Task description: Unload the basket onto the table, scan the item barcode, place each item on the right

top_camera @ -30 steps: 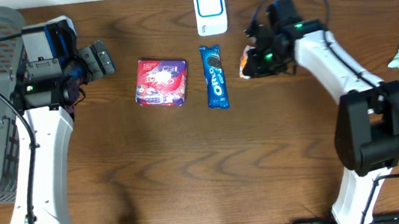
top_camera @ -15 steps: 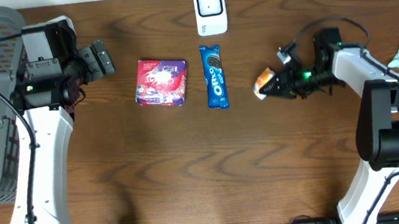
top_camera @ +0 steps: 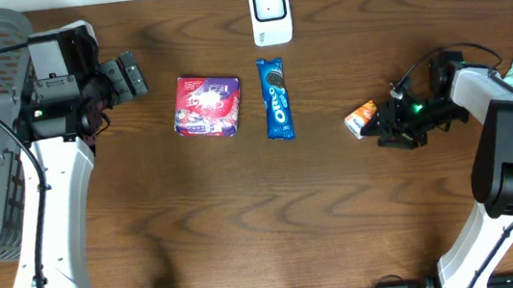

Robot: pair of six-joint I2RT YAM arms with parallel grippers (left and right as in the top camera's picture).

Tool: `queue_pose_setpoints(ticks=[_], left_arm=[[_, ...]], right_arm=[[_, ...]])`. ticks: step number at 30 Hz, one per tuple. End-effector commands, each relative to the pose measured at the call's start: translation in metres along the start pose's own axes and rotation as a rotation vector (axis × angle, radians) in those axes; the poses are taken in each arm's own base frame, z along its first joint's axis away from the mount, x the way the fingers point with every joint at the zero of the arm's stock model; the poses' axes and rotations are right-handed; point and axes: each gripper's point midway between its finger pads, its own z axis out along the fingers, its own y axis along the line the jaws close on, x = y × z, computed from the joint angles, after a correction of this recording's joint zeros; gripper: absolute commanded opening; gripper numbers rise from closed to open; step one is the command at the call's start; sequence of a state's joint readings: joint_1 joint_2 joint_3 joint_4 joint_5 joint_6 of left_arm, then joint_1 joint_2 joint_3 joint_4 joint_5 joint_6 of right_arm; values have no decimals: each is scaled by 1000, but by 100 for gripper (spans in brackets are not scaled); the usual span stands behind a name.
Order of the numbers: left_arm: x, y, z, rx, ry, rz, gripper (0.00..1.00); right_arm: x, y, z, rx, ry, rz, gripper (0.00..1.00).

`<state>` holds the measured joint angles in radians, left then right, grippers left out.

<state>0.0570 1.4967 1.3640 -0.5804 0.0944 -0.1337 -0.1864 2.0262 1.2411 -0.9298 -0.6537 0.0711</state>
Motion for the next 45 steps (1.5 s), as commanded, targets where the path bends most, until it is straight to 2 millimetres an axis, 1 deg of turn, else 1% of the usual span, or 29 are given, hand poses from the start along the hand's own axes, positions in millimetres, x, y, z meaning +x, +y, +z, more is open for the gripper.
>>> queue_pose_setpoints(ticks=[1,2,4,9,14,19,22,27,31,37,40,45], left_arm=[[3,3,3,-13,11,1,98],[3,3,3,-13,10,1,98],[3,3,3,-13,11,1,98],[3,3,3,-13,11,1,98],[3,3,3,-13,11,1,98],[3,3,3,-13,11,1,98],[3,3,3,-13,11,1,98],[3,3,3,-13,11,1,98],[3,3,3,-13,10,1,98],[3,3,3,-13,10,1,98],[3,3,3,-13,11,1,98],[3,3,3,-13,11,1,98]], right_arm=[[-6,-28,-13,187,-17,11,55],[-6,-30,-16,208,-15,15,55],[-9,-28,-18,207,-22,11,55],[-22,-16,-17,141,-69,-26,54],[-38,-11,-18,119,-129,-18,46],[-46,-1,-18,64,-160,-26,45],[-51,8,-19,15,-175,-43,46],[-58,26,-21,-84,-201,-74,49],[-65,28,-23,-91,-228,-67,49],[-68,11,-19,-11,-245,-5,49],[-69,12,-13,-15,-256,-10,49],[-64,14,8,-23,-259,-15,50]])
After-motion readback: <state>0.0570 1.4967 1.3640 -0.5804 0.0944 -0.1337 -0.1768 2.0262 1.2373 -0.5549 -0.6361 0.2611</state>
